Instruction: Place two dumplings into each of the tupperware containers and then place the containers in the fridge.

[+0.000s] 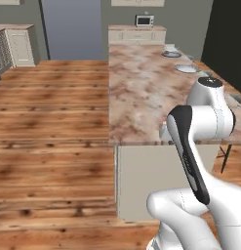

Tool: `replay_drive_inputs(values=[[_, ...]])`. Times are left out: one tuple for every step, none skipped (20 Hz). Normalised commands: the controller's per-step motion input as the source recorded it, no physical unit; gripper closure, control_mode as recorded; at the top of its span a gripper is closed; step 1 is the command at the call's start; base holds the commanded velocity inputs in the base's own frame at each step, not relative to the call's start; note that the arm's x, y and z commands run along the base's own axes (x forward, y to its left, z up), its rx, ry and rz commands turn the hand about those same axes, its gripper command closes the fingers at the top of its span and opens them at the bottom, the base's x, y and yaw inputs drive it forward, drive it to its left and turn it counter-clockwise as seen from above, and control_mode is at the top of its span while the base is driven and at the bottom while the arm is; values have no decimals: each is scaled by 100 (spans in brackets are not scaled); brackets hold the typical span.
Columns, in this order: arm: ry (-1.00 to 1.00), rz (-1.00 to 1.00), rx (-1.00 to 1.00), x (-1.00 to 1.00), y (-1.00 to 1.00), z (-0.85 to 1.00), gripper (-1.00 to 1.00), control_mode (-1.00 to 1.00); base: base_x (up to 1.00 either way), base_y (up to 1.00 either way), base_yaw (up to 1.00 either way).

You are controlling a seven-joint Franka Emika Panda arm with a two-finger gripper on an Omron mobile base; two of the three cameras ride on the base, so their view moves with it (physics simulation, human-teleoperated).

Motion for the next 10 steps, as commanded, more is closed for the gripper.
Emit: replay_drive_inputs(values=[[0,0,0,0,0,0,-100,100,0,-100,-6],[0,0,0,0,0,0,-100,100,0,-100,-6],[0,0,0,0,0,0,-100,100,0,-100,-6],[0,0,0,0,0,0,-100,100,0,-100,-7],[0,0,0,0,0,0,-100,100,0,-100,-8],[0,0,0,0,0,0,-100,100,0,-100,-10],[0,0,0,0,0,0,-100,100,0,-100,-11],[0,0,0,0,0,0,-100,100,0,-100,-12],[0,0,0,0,0,0,-100,100,1,-100,-13],[0,0,0,0,0,0,-100,100,2,-100,-13]])
